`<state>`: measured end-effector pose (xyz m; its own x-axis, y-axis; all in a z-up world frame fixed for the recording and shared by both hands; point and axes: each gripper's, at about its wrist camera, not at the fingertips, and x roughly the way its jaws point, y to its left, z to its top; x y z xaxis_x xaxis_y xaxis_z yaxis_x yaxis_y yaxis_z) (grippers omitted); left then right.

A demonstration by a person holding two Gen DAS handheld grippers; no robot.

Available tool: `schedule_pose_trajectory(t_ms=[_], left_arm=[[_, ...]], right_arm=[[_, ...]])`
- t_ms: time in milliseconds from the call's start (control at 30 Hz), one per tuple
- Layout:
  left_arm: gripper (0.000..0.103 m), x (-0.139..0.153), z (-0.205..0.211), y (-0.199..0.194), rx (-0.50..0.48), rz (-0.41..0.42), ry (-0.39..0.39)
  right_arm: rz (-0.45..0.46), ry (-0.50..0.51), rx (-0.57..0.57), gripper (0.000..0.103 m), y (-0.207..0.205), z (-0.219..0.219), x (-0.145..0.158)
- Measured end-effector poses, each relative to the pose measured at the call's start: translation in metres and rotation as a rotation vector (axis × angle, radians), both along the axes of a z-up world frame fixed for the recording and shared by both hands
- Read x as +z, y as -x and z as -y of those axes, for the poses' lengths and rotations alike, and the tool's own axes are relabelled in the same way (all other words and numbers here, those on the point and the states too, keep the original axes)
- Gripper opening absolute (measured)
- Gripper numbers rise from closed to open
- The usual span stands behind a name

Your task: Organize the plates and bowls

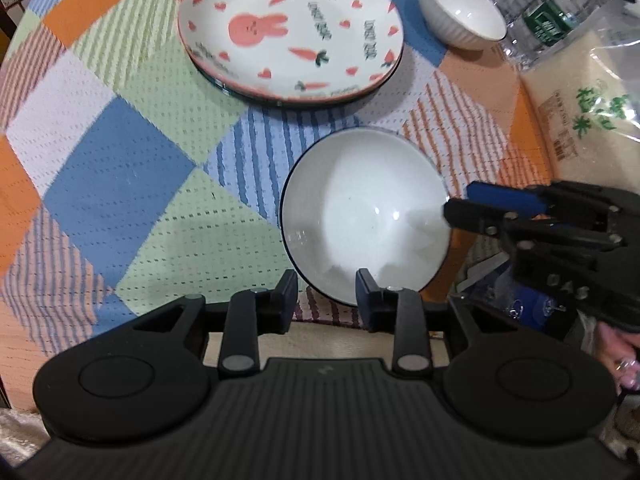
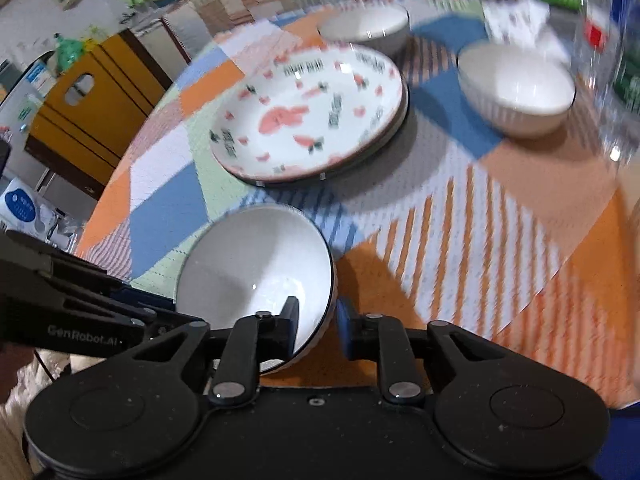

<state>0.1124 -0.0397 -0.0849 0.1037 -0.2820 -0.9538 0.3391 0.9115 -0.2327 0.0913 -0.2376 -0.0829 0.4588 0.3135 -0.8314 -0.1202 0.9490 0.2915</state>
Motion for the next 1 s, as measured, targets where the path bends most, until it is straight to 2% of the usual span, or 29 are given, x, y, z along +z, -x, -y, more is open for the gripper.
schedule_pose_trajectory(t_ms=[167,233,367,400,533,633,767,800,833,867,1000], left_arm=[[0.036,0.028,-0.002,0.005,-0.016,0.051,0.011],[0.039,0.038,-0.001,0.007,-0.023,0.074,0.012],[0.041,0.056,0.003,0.008,-0.036,0.110,0.015],[0.041,0.060,0.005,0.008,-0.041,0.118,0.016],[0.041,0.076,0.018,0.012,-0.107,0.180,0.018],[0.041,0.083,0.032,0.010,-0.133,0.194,0.022],[0.041,0.088,0.055,0.003,-0.167,0.225,0.016],[0.042,0.087,0.061,0.000,-0.172,0.230,0.023],[0.043,0.087,0.065,-0.003,-0.169,0.236,0.040],[0.044,0.085,0.069,-0.007,-0.157,0.241,0.063],[0.048,0.076,0.085,-0.021,-0.123,0.296,0.126]], right_arm=[[0.087,0.047,-0.001,0.043,0.010,0.016,0.032],[0.121,0.064,-0.001,0.052,0.014,0.022,0.042],[0.179,0.106,0.002,0.059,0.023,0.033,0.060],[0.192,0.114,0.002,0.066,0.025,0.035,0.063],[0.273,0.198,0.036,0.070,0.033,0.038,0.073],[0.333,0.265,0.068,0.072,0.038,0.038,0.076],[0.385,0.268,0.086,0.076,0.037,0.044,0.077],[0.395,0.264,0.084,0.081,0.035,0.047,0.076],[0.400,0.260,0.078,0.089,0.032,0.049,0.074],[0.404,0.261,0.065,0.091,0.028,0.052,0.070],[0.424,0.291,0.028,0.091,0.014,0.056,0.049]])
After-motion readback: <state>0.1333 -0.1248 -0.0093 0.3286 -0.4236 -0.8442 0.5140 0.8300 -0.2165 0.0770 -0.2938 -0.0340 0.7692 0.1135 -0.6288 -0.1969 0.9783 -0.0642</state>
